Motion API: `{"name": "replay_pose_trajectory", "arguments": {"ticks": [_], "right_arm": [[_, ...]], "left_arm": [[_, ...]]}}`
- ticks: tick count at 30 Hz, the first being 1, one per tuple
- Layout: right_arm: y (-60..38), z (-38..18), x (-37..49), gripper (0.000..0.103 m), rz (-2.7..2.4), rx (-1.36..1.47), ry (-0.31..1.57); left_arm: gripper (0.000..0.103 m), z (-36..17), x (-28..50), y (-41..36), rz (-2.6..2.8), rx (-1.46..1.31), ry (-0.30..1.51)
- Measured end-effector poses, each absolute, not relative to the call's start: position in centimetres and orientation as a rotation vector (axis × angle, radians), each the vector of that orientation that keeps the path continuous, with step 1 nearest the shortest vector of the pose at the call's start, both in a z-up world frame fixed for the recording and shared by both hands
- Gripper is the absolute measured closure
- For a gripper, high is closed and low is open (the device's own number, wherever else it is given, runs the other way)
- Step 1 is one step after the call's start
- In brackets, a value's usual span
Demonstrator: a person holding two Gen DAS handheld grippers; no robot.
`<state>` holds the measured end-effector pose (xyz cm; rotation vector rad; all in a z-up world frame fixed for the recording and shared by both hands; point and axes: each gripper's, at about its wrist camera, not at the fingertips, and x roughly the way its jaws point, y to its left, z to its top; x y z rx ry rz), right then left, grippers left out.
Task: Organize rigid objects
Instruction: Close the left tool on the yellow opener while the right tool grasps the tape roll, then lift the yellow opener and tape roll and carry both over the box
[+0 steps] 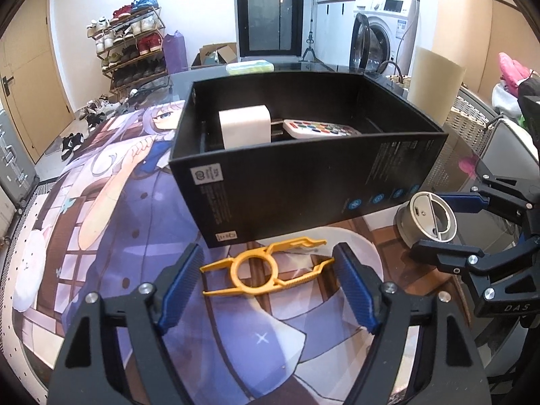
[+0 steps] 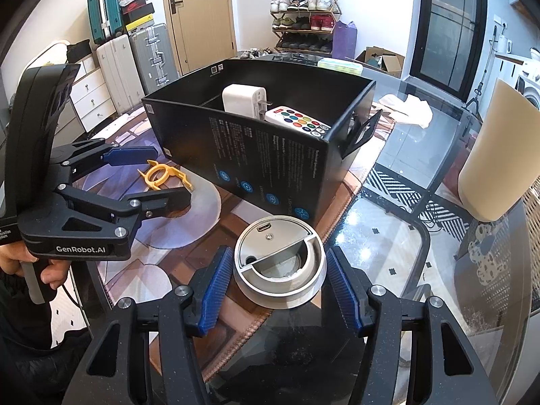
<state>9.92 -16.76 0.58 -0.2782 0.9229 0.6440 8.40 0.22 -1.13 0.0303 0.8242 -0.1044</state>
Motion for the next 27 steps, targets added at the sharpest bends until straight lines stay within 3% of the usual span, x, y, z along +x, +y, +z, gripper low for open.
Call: {"name": "replay_pose_trajectory", "arguments": {"ticks": [3,27], "right_arm": [[-16.8,0.8,9.8,0.049,0.641,-0.279,0.916],[-17.0,3.5,7.7,0.049,0.659,-0.299,0.818]], "left_arm": [[0.025,-1.0,7.9,0.2,-0.11,0.033,0.802],[0.025,1.8,4.5,1.0,-0.117,0.009,0.625]]}}
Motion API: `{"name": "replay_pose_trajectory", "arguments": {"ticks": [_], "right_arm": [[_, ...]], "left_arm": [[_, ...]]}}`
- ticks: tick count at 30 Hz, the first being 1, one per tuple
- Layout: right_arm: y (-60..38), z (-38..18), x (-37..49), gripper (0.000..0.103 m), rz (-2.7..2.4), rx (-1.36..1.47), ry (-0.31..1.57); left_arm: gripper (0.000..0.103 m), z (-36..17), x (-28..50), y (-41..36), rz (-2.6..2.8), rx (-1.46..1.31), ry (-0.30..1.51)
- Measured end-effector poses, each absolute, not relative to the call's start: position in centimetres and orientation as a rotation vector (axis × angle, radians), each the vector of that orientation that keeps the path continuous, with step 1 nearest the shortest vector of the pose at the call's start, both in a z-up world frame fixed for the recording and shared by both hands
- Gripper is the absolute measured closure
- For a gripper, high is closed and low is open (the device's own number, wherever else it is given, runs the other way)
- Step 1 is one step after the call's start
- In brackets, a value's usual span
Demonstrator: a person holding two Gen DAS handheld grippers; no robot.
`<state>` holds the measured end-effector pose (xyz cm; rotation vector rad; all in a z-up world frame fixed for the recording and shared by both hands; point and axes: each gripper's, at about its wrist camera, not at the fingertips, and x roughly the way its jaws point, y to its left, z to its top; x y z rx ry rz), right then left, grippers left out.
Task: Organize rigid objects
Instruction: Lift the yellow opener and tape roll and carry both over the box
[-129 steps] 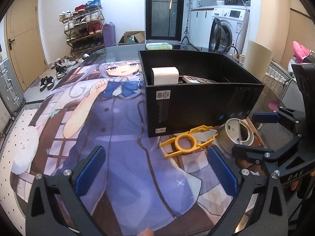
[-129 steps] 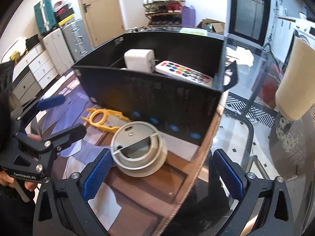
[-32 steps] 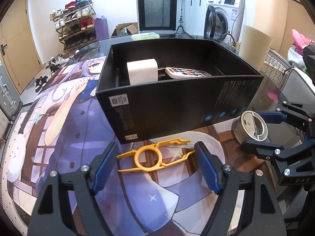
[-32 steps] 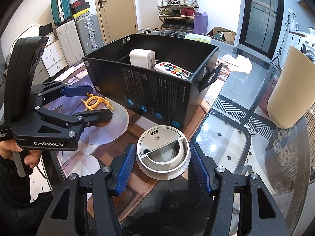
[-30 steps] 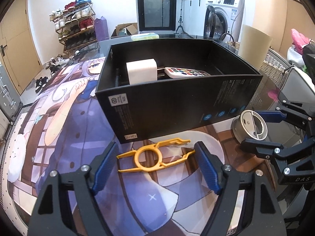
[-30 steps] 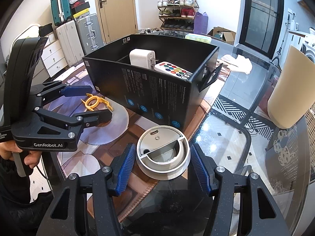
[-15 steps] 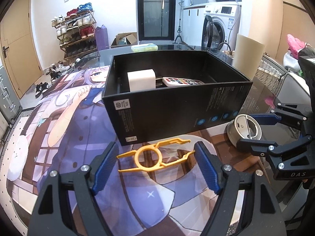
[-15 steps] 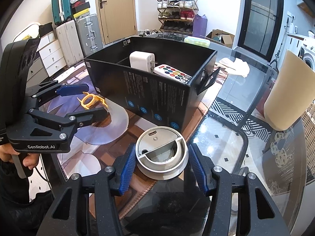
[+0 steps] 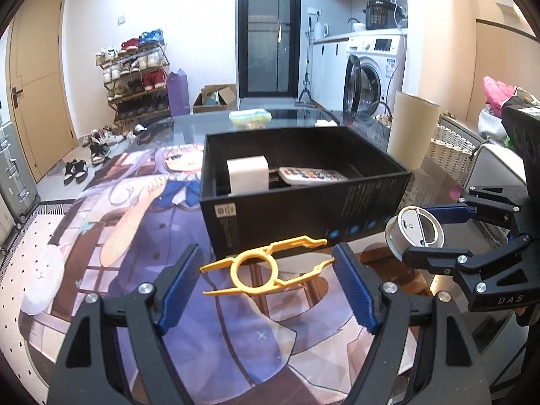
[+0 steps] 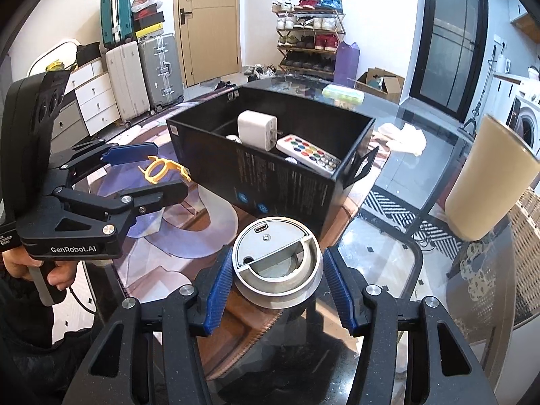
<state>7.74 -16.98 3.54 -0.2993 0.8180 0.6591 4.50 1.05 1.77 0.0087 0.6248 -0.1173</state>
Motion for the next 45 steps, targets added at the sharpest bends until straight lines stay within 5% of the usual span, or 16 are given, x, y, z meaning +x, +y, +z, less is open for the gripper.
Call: {"name": "replay_pose_trajectory", "arguments": {"ticks": [25,45], "right_arm": [[-18.6,11.9,7.3,0.049,0.664,-0.21,0.594],[-15.2,10.8,13.2,0.049,0.697,-0.178,0.555]], "left_arm": [[0.024,8.3,4.2,2.4,-0.102,-0.036,0.407],[0.024,6.8,10.0,3.0,-0.018,-0.028,0.382]]}}
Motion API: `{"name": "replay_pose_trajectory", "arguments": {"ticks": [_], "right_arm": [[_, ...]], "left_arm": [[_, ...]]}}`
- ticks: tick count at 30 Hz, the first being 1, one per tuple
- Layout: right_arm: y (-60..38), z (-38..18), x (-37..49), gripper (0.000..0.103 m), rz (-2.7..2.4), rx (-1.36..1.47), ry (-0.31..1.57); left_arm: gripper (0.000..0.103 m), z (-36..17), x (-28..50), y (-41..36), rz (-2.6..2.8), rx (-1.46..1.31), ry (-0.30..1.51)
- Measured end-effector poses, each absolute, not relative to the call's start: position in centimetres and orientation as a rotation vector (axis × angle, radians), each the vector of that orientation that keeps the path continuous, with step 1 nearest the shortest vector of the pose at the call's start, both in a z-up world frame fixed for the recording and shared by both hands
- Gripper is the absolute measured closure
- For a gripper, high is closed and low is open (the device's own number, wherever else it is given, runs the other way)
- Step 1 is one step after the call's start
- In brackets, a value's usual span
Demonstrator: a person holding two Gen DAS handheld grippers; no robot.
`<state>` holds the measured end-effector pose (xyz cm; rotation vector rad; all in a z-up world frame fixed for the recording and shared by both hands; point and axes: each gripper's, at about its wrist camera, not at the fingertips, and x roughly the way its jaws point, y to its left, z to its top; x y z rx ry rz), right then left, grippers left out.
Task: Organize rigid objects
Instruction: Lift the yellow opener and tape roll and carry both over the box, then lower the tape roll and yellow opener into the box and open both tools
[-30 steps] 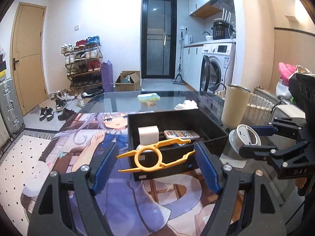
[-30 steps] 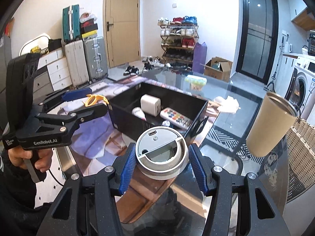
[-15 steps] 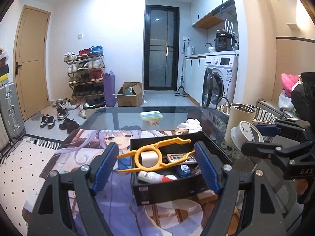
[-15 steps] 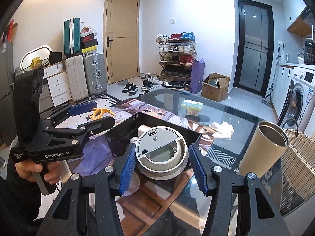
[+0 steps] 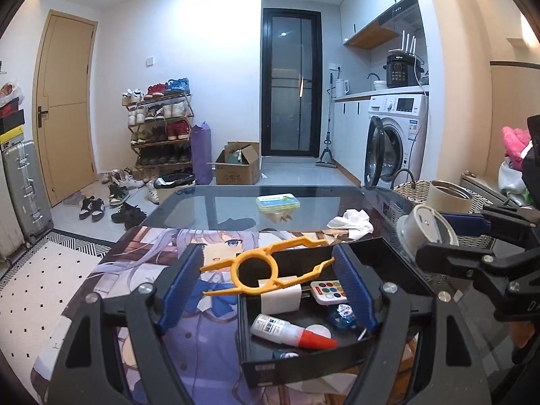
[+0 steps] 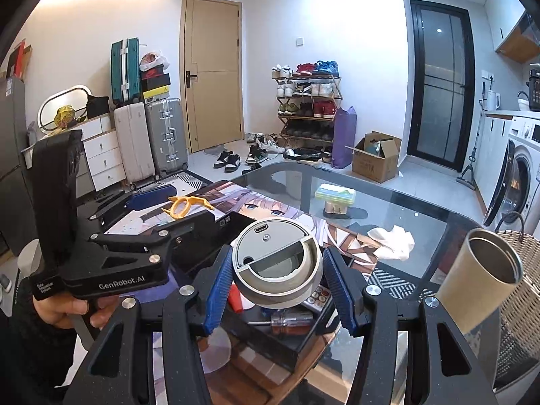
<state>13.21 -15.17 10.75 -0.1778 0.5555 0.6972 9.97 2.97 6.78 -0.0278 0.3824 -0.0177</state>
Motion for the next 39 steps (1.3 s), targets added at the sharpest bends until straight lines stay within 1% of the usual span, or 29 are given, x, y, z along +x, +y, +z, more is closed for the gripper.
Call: {"name": "replay_pose_trajectory", "arguments": {"ticks": [14,22,39], "right_arm": [[-14.0,7.9,16.2,0.049,0.705,-0.165,0.558],[-13.4,6.1,17.1,0.049,0.699,-0.176,0.578],[-12.9,5.1,17.7,0.049,0.681,-0.177,0.591]], "left_arm": [[0.024,4.6,12.5,3.1,0.019,-0.019,0.389],[0.024,4.3,13.0,3.0,0.024,-0.004,0.398],[0.024,3.8,14.5,2.4,0.043,0.034,0.479]]}}
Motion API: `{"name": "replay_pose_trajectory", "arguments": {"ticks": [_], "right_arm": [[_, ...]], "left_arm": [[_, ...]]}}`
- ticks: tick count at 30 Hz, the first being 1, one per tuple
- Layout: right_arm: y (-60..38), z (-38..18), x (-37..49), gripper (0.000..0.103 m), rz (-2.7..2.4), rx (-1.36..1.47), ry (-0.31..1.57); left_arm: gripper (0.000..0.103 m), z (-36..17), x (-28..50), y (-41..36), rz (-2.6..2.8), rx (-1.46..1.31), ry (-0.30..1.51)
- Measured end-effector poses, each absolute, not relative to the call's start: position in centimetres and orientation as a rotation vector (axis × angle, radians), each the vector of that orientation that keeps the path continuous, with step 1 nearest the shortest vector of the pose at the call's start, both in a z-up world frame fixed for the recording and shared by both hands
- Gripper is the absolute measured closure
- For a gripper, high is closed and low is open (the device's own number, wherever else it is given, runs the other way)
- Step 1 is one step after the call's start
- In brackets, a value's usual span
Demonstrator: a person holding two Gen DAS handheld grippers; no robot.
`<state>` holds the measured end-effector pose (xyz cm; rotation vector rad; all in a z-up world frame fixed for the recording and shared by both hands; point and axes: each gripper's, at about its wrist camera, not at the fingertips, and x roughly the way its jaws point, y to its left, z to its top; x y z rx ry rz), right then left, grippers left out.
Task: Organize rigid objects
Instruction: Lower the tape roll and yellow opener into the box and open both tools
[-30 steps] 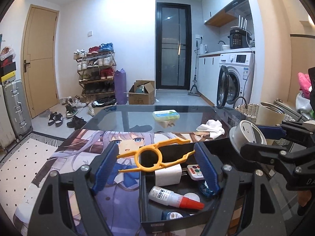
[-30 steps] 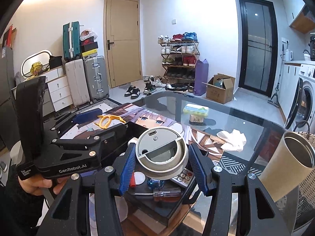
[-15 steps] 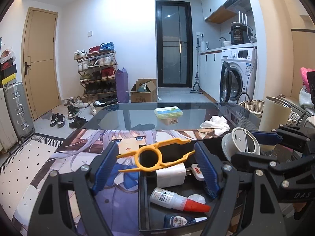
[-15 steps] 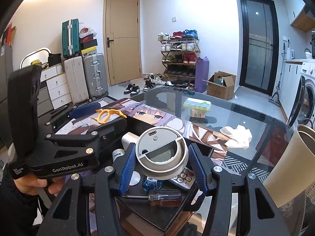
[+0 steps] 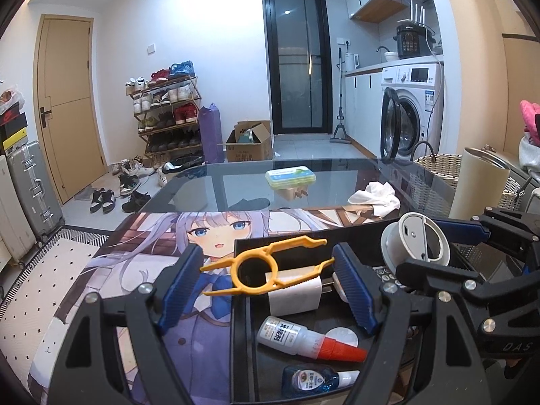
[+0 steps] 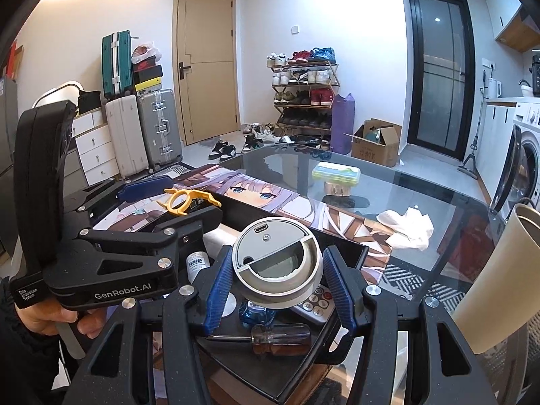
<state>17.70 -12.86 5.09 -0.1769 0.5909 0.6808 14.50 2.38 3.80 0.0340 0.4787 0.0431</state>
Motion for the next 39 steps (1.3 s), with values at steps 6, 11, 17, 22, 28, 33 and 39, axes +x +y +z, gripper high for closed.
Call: {"name": "replay_pose_trajectory", "arguments": {"ticks": [6,11,17,22,28,33,39], "right_arm": [[-12.7,4.7,17.7,0.049,0.673,-0.186,0.595],[-12.3,4.7,17.7,0.049,0.676,-0.197,0.601],[-12.1,4.6,17.5,0.049,0.673,-0.216,0.594],[-11.9,4.5,17.5,0.047,0.681,-0.226,0.592],[-12.4,4.8,17.0,0.03,0.67,-0.22,0.575],[-13.8,5.4,16.5,0.002,0.647,-0.187,0.575],[-14.5,5.6,15.3,0.0,0.631,-0.181,0.571]], "left_arm": [[0.024,3.7,14.8,2.2,0.046,0.046,0.489],[0.024,3.7,14.8,2.2,0.043,0.053,0.496],[0.024,3.5,15.1,2.4,0.042,0.046,0.51],[0.024,3.5,15.0,2.3,0.042,0.05,0.51],[0.024,3.7,14.7,2.5,0.04,0.047,0.499],[0.004,3.7,13.7,2.6,0.027,0.053,0.502],[0.0,4.0,11.9,2.5,-0.018,0.049,0.491]]}}
